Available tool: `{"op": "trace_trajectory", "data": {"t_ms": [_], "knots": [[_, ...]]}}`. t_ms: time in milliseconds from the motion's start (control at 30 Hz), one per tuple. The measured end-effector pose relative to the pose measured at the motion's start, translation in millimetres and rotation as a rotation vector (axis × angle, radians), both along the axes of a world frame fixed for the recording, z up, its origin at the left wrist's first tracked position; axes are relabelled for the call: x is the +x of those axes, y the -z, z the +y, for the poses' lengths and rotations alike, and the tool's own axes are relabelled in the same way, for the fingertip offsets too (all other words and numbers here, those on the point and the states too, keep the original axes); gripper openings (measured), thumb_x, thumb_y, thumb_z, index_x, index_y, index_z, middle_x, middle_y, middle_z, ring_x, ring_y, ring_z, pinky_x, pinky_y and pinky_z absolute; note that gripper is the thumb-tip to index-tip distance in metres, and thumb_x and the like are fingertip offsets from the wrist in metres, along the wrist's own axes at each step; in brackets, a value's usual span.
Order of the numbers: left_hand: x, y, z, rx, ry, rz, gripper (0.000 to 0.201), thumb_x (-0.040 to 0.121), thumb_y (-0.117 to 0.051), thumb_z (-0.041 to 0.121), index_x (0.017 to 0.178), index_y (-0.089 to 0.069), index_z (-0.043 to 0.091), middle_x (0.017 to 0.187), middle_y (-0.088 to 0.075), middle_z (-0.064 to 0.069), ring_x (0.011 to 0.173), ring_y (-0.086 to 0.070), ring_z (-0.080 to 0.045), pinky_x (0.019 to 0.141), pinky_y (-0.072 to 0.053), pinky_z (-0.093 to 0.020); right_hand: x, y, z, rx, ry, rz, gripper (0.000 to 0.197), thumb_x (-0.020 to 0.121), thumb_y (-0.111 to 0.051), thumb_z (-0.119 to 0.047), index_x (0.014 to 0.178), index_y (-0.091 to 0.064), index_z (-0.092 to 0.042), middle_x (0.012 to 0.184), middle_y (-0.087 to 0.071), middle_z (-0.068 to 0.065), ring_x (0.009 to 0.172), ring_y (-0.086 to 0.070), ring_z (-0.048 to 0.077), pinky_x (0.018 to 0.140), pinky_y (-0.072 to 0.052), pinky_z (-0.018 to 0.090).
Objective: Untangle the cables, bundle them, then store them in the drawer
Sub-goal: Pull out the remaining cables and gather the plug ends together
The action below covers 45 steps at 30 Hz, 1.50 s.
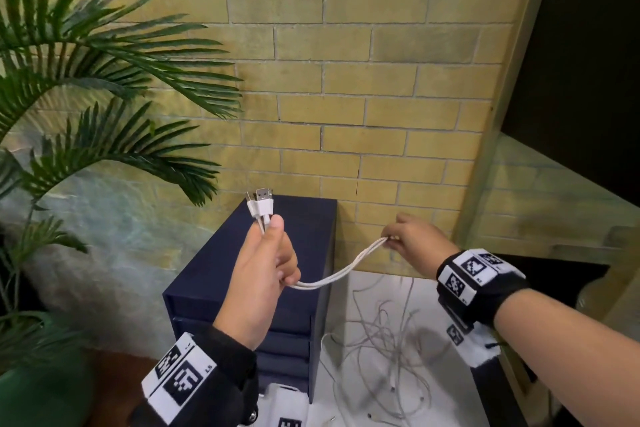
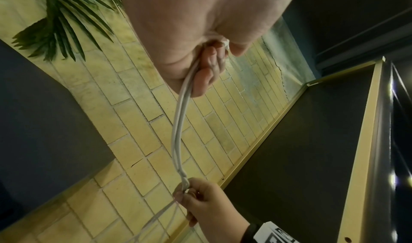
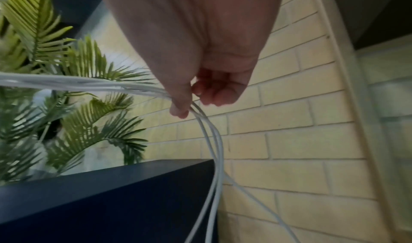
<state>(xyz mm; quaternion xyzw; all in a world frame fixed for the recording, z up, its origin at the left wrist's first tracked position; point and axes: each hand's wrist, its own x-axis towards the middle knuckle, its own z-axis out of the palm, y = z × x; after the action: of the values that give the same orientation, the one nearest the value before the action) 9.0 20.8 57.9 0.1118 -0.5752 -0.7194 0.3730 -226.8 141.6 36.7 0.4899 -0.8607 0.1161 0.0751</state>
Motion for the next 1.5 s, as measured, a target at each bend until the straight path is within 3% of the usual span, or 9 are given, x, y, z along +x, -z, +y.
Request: {"op": "trace_trajectory", "data": {"t_ms": [500,633,767,900,1000,1100,1267,1333,1500], "knots": [[-3.0,1.6,-3.2,-0.022,0.010,0.097,0.034,0.091,-0.044,0.041,0.070,-0.031,0.018,0.058,-0.022,0.005,0.047,-0.022,-0.009,0.048,-0.032,-0.021,-34.9,-61.8,0.2,-0.139,0.176,0.125,0.019,0.094,-0.051,-0.025,0.099,-0.064,-0.012,0.097,-0.064,0.013,0.093,-0.057,0.034,0.066,-0.036,0.032],[-2.5,-1.0,-4.3,-0.034,0.006,0.115,0.032,0.094,-0.042,0.038,0.070,-0.031,0.020,0.056,-0.024,0.008,0.047,-0.022,-0.008,0.049,-0.032,-0.021,-27.1,-90.2,-3.4,-0.452,0.137,0.140,0.014,0.090,-0.055,-0.013,0.098,-0.065,-0.007,0.102,-0.062,0.015,0.094,-0.056,0.033,0.075,-0.038,0.032],[-0.6,0.4,-12.1,-0.027,-0.027,0.112,0.029,0.099,-0.038,0.032,0.072,-0.033,0.022,0.054,-0.027,0.010,0.045,-0.023,-0.007,0.050,-0.034,-0.022,-16.6,-92.4,-5.2,-0.711,0.054,0.151,0.018,0.083,-0.049,0.000,0.093,-0.063,-0.004,0.097,-0.062,0.016,0.091,-0.055,0.028,0.074,-0.028,0.015],[6.3,12.5,-17.7,-0.002,-0.010,0.018,0.032,0.099,-0.038,0.037,0.071,-0.032,0.022,0.053,-0.026,0.010,0.044,-0.022,-0.007,0.048,-0.033,-0.021,-13.3,-42.4,5.7,-0.599,0.114,0.048,0.017,0.083,-0.051,-0.001,0.095,-0.062,-0.005,0.094,-0.062,0.017,0.092,-0.054,0.031,0.074,-0.031,0.024],[10.0,30.7,-18.2,0.069,0.024,-0.129,0.037,0.103,-0.032,0.038,0.070,-0.034,0.021,0.051,-0.025,0.009,0.042,-0.021,-0.008,0.045,-0.030,-0.022,-8.6,18.9,23.6,-0.428,0.145,-0.102,0.010,0.081,-0.056,-0.004,0.089,-0.060,-0.009,0.082,-0.061,0.013,0.079,-0.055,0.032,0.069,-0.039,0.033],[13.6,58.8,-17.9,0.094,0.049,-0.271,0.037,0.103,-0.031,0.038,0.070,-0.036,0.020,0.051,-0.026,0.008,0.042,-0.022,-0.008,0.047,-0.029,-0.025,3.8,78.4,42.4,-0.186,0.204,-0.292,0.009,0.082,-0.060,-0.010,0.079,-0.055,-0.017,0.062,-0.054,0.001,0.065,-0.053,0.027,0.054,-0.033,0.030],[18.9,100.3,-16.6,0.096,0.074,-0.386,0.035,0.102,-0.032,0.037,0.072,-0.032,0.020,0.052,-0.026,0.008,0.043,-0.022,-0.008,0.051,-0.024,-0.029,27.8,154.7,57.1,0.077,0.233,-0.540,0.012,0.082,-0.065,-0.017,0.077,-0.056,-0.023,0.070,-0.060,0.007,0.070,-0.055,0.024,0.057,-0.035,0.027],[19.6,111.4,-17.5,0.117,0.067,-0.405,0.034,0.102,-0.033,0.036,0.072,-0.032,0.020,0.052,-0.026,0.008,0.042,-0.022,-0.008,0.052,-0.021,-0.031,41.7,174.2,58.1,0.067,0.249,-0.640,0.008,0.083,-0.064,-0.015,0.087,-0.060,-0.020,0.075,-0.061,0.005,0.073,-0.056,0.023,0.064,-0.038,0.024],[29.1,133.2,-24.3,-0.002,0.024,-0.463,0.033,0.101,-0.035,0.040,0.073,-0.037,0.023,0.058,-0.027,0.007,0.049,-0.025,-0.009,0.051,-0.027,-0.027,85.3,208.3,51.7,0.014,0.161,-0.786,0.062,0.083,-0.064,-0.011,0.136,-0.034,-0.023,0.111,-0.054,-0.003,0.078,-0.059,0.017,0.077,-0.043,0.022]]}}
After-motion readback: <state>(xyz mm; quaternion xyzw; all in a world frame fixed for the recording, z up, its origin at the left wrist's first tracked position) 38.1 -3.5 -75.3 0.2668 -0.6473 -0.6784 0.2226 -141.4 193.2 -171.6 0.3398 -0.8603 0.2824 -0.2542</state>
